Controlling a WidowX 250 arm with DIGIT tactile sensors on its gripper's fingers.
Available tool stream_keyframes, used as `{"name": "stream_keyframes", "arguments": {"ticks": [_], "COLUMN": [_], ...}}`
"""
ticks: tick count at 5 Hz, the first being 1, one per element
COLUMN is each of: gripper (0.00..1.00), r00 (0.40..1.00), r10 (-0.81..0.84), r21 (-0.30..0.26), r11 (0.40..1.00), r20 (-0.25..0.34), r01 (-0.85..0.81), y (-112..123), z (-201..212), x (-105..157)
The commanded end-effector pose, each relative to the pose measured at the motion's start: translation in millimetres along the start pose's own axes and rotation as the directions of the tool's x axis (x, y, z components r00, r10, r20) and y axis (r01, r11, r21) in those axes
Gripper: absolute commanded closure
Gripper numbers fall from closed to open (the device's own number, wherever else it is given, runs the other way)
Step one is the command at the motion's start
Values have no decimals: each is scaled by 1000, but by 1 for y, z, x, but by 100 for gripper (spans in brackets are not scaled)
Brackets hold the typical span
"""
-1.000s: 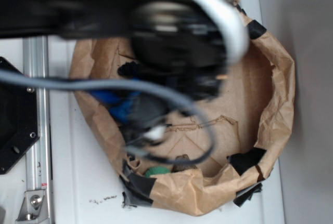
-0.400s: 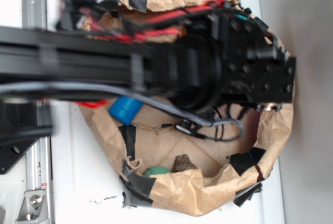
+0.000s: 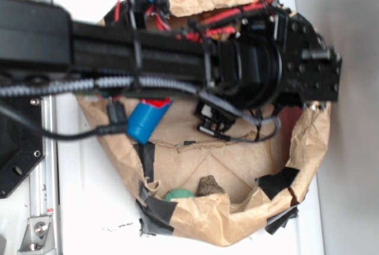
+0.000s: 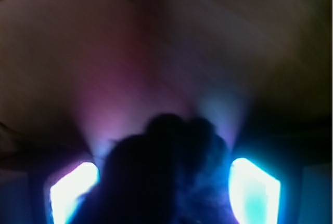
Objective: Grab the blue rope.
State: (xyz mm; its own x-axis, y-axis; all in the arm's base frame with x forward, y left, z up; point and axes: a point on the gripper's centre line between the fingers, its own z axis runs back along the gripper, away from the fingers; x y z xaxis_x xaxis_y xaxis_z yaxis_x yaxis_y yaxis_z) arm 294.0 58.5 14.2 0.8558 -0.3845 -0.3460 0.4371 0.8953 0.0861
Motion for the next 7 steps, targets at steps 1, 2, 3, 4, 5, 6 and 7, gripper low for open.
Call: {"name": "stream_keyframes", "arguments": {"ticks": [1,2,3,4,5,6,7], "gripper": [100,100,100,100,100,100,100], "r00": [991,985,975,956,907,879,895], "r10": [127,166,202,250,309,308,310], "r21": [66,111,124,119,38,-47,-103], "r11": [989,979,969,956,942,949,951], "r20": [41,56,88,152,286,364,321], "r01": [-129,-171,-212,-269,-333,-313,-292], "y": [16,14,19,26,28,6,-12], "z": [-10,-7,4,28,71,111,116], "x": [-17,-18,-24,-32,-37,-32,-24]}}
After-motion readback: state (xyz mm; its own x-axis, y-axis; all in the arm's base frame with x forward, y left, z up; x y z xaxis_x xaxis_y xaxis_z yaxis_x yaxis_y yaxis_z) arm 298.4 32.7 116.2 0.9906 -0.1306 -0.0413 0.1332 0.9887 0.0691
